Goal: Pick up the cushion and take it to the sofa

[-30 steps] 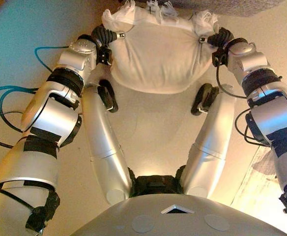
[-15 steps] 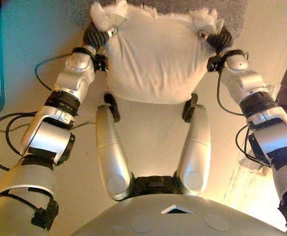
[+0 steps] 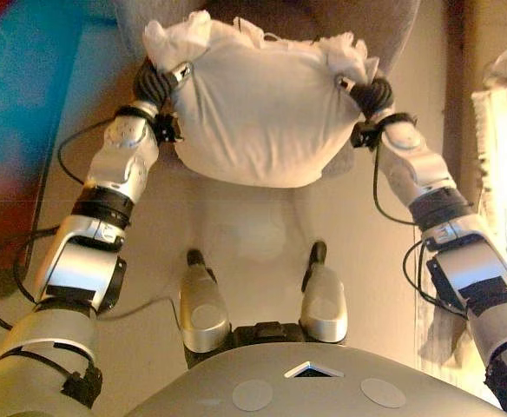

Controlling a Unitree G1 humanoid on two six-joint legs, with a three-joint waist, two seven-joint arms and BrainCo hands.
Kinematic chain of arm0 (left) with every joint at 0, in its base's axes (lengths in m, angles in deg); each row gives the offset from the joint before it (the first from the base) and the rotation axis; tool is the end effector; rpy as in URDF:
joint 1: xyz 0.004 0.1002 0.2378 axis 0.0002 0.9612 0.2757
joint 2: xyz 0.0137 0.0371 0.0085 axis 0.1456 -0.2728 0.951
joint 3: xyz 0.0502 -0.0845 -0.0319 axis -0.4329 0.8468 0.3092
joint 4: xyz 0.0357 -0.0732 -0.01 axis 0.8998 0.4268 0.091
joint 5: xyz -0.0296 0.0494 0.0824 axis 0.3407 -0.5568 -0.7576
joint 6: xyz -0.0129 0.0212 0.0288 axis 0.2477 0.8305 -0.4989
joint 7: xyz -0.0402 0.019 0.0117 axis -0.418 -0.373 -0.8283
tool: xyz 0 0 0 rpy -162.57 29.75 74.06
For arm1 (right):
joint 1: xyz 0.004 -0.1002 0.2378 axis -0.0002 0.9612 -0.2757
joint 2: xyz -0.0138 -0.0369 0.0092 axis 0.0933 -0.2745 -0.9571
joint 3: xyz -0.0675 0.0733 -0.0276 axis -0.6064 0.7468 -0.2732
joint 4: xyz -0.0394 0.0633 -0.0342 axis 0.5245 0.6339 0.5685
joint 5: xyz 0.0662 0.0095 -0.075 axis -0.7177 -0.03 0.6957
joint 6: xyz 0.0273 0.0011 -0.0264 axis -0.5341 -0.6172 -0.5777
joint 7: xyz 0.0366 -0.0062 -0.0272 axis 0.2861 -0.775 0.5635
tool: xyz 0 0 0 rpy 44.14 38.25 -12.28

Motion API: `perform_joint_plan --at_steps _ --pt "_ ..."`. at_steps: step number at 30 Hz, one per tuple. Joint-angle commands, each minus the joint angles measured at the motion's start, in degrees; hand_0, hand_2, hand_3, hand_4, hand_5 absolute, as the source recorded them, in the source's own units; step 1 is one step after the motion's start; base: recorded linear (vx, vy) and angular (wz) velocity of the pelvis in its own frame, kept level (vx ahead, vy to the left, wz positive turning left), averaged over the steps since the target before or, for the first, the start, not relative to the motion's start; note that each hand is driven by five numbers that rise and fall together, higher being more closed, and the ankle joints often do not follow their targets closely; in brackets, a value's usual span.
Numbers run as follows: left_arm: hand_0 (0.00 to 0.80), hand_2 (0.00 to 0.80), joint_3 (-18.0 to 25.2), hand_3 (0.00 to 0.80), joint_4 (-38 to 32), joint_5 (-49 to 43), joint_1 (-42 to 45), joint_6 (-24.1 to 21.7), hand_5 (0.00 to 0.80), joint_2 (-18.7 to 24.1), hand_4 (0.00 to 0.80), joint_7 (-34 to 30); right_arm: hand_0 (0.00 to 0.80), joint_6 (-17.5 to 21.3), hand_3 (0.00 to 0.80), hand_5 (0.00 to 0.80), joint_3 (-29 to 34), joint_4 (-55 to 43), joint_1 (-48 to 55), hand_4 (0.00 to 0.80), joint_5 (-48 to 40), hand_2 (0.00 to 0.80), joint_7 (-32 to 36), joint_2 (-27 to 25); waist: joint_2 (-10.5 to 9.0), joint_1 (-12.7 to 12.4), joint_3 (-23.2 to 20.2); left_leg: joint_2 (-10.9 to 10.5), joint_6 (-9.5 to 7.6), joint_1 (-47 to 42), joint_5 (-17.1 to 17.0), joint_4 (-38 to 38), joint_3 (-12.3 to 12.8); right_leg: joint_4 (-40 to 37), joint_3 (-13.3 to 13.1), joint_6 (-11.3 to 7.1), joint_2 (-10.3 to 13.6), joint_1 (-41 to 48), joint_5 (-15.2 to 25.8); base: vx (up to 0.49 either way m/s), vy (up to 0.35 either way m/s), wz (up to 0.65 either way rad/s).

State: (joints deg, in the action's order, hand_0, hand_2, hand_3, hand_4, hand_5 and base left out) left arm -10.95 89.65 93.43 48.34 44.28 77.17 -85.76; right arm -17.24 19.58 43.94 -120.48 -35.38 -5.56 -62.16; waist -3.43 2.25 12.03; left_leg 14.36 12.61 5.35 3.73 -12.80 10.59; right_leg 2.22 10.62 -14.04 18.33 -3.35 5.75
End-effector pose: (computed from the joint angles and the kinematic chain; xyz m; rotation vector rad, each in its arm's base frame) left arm 0.3052 0.2069 0.0970 0.0090 0.0575 -0.0508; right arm 0.3096 -0.1731 0.0913 -0.0176 0.1473 0.0827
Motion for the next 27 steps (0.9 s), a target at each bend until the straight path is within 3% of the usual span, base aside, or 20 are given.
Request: perform_joint_plan --at_steps 1,4,7,9,10,15,16,18,19,21,24,27 --pt "0.800 0.800 -1.09 0.800 -3.65 -1.65 0.80 -3.54 0.800 -3.46 0.800 -1.06 0.800 2.67 0.800 0.800 -0.06 -4.40 0.96 0.800 0.34 0.800 4.06 3.35 1.80 -0.76 -10.98 0.73 -3.52 -4.04 -6.60 8.11 1.01 -0.47 0.86 -0.10 0.54 0.11 2.01 0.023 -0.011 -0.18" --pt "0.800 0.800 -0.01 0.800 -3.37 0.26 1.89 -3.18 0.800 -2.81 0.800 -1.15 0.800 0.48 0.800 0.800 -0.98 -3.76 0.31 0.800 -3.47 0.800 4.74 3.82 1.82 -0.81 -11.53 0.69 -3.58 -5.73 -5.96 7.68 -0.20 -0.78 -0.58 0.53 -0.92 1.23 1.46 0.034 -0.020 -0.22" --pt "0.800 0.800 0.23 0.800 -0.88 1.12 1.11 -3.94 0.800 -2.57 0.800 0.18 0.800 -0.18 0.800 0.800 -2.95 -1.27 -2.01 0.800 -6.99 0.800 6.53 5.72 1.90 -1.41 -11.67 -0.20 -3.66 -6.26 -4.57 5.89 -3.13 -0.69 -2.00 1.36 -1.51 2.09 1.00 0.033 0.024 -0.30" --pt "0.800 0.800 0.67 0.800 1.26 1.44 0.91 -5.71 0.800 -2.15 0.800 1.66 0.800 0.11 0.800 0.800 -4.98 0.65 -4.59 0.800 -7.54 0.800 6.37 7.07 2.29 -2.65 -11.66 -3.50 -4.60 -6.37 -2.58 5.34 -9.39 0.21 -5.62 1.61 -1.90 1.99 0.28 0.047 0.093 -0.39" --pt "0.800 0.800 0.77 0.800 1.78 0.67 0.92 -6.28 0.800 -2.04 0.800 3.08 0.800 -0.01 0.800 0.800 -5.49 0.75 -5.41 0.800 -8.03 0.800 6.02 7.34 2.47 -2.82 -11.53 -4.20 -4.89 -6.60 -1.98 5.30 -10.07 0.75 -6.55 1.64 -1.85 2.07 -0.01 0.042 0.113 -0.40" --pt "0.800 0.800 -1.29 0.800 5.63 -0.56 -1.95 -6.07 0.800 -1.97 0.800 4.55 0.800 -0.04 0.800 0.800 -5.07 1.83 -7.52 0.800 -10.61 0.800 4.61 6.39 2.13 -2.32 -11.58 -4.40 -4.39 -6.44 -0.71 3.28 -7.71 1.11 -6.05 1.20 0.24 2.95 0.64 0.007 0.084 -0.25" --pt "0.800 0.800 -1.70 0.800 6.22 -0.30 -2.93 -5.78 0.800 -1.94 0.800 4.20 0.800 -0.23 0.800 0.800 -4.66 2.54 -8.30 0.800 -11.07 0.800 4.04 6.06 1.99 -2.06 -11.62 -4.40 -4.28 -6.30 -0.15 2.26 -6.70 1.46 -5.90 1.21 0.94 2.99 0.93 0.001 0.084 -0.23" --pt "0.800 0.800 -2.99 0.800 7.08 0.96 -5.22 -5.22 0.800 -2.82 0.800 3.19 0.800 -0.18 0.800 0.800 -3.54 3.72 -8.20 0.800 -10.88 0.800 3.27 5.23 1.89 -1.02 -11.60 -3.99 -4.08 -5.84 -0.20 0.84 -2.16 2.26 -4.22 1.18 2.77 3.52 2.20 0.013 0.094 0.06" --pt "0.800 0.800 -3.72 0.800 7.65 1.67 -6.27 -5.21 0.800 -3.34 0.800 2.29 0.800 0.25 0.800 0.800 -2.92 4.62 -7.99 0.800 -10.04 0.800 2.95 4.87 1.79 -0.72 -11.58 -3.92 -4.13 -5.89 -0.28 1.04 -1.37 3.17 -3.64 0.99 3.77 3.43 3.37 0.025 0.126 0.43" --pt "0.800 0.800 -4.33 0.800 7.94 2.33 -7.10 -5.42 0.800 -4.03 0.800 1.48 0.800 0.45 0.800 0.800 -2.33 5.50 -7.91 0.800 -8.33 0.800 2.02 4.68 1.74 -0.76 -11.43 -5.28 -4.95 -6.07 -0.13 2.17 -2.38 5.15 -3.86 0.70 5.18 3.01 4.79 0.017 0.185 0.60" --pt "0.800 0.800 -5.26 0.800 7.73 3.38 -7.86 -5.50 0.800 -5.31 0.800 1.66 0.800 0.52 0.800 0.800 -2.14 4.44 -7.70 0.800 -8.17 0.800 -0.96 4.81 1.99 -0.58 -10.77 -8.61 -7.17 -6.05 0.60 3.30 -4.08 11.73 -6.41 1.16 6.70 -0.12 8.56 0.000 0.244 0.43" --pt "0.800 0.800 -6.41 0.800 7.71 1.76 -8.77 -5.39 0.800 -6.30 0.800 0.81 0.800 1.19 0.800 0.800 -1.37 3.93 -7.53 0.800 -9.07 0.800 -3.02 4.72 3.03 0.28 -9.81 -10.49 -8.88 -6.49 1.06 3.86 -5.48 21.03 -11.48 2.13 4.55 -4.63 11.88 0.093 0.232 0.24"
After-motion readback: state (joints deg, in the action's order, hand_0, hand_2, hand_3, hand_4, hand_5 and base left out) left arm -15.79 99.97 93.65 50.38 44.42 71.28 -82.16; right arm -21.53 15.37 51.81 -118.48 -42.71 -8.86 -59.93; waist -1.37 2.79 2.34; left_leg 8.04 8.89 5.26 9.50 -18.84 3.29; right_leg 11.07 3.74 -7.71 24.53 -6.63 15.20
